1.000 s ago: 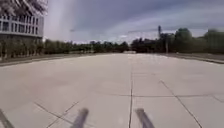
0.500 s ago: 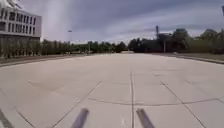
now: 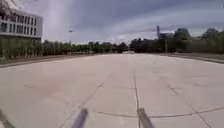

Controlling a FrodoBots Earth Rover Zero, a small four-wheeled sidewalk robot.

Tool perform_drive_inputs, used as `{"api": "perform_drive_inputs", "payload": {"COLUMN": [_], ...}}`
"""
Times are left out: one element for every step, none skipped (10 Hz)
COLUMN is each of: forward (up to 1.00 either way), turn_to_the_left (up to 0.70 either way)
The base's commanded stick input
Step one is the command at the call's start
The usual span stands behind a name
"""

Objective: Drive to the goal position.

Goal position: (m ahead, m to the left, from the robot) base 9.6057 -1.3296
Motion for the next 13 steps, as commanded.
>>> {"api": "perform_drive_inputs", "payload": {"forward": [0.50, 0.50, 0.50, 0.50, 0.50, 0.50, 0.50, 0.50, 0.50, 0.50, 0.50, 0.50, 0.50], "turn_to_the_left": [0.00, 0.00, 0.00, -0.07, -0.43, -0.47, -0.50, -0.50, -0.31, 0.00, 0.00, 0.00, 0.00]}}
